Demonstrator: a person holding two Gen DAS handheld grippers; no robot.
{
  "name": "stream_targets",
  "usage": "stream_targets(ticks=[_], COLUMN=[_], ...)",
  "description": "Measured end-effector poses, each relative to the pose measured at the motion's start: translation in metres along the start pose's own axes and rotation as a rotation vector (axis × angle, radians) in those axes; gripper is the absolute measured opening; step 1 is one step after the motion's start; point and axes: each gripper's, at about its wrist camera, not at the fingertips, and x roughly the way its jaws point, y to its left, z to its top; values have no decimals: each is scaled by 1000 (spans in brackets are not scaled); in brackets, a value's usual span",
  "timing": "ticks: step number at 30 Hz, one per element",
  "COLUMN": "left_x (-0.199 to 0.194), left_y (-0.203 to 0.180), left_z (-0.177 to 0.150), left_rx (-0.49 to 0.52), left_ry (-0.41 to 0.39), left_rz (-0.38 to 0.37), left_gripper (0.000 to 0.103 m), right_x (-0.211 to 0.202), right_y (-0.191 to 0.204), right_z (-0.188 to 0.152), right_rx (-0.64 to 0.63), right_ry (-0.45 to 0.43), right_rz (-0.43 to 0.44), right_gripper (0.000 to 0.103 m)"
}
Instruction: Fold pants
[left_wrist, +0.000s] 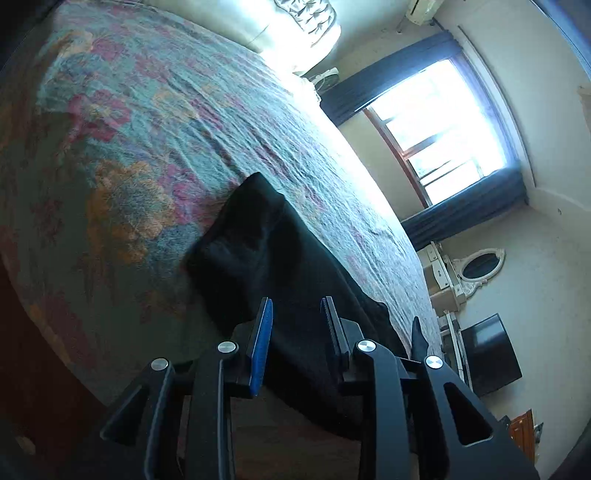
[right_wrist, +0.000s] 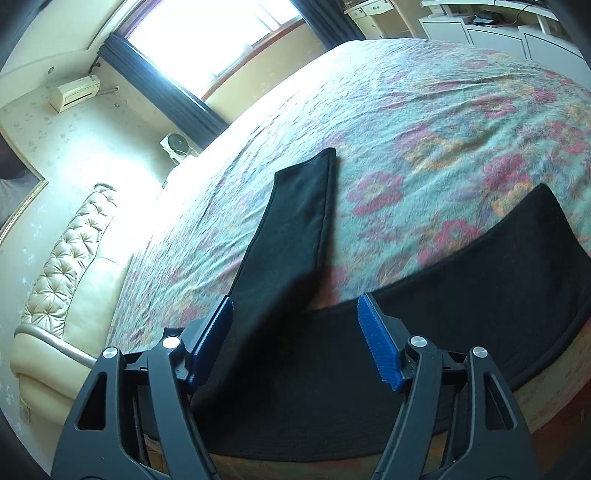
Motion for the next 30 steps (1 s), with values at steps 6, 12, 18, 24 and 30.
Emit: stream_targets(ticks=[6,12,18,24,30], left_x=[39,86,129,167,181], left_y=[-72,-121,-163,-185,-190], left_z=[-23,-67,-98,-114,-129], left_rx=[70,154,244,239,275], left_ry=[134,292,373,420,411], left_rz=[-173,-264,-275,-253,-227], left_gripper=[53,55,61,69,70], right_x=[7,-22,-9,-6,-38], right_y=[-63,-166,-200,-197,-167], right_z=[63,73,56,49,63], right_rx=[52,34,1,-107,-84], right_ry=[49,64,113,97,-68], right_rz=[-90,-307,-199,-204,-416], right_gripper=[70,70,65,17,44])
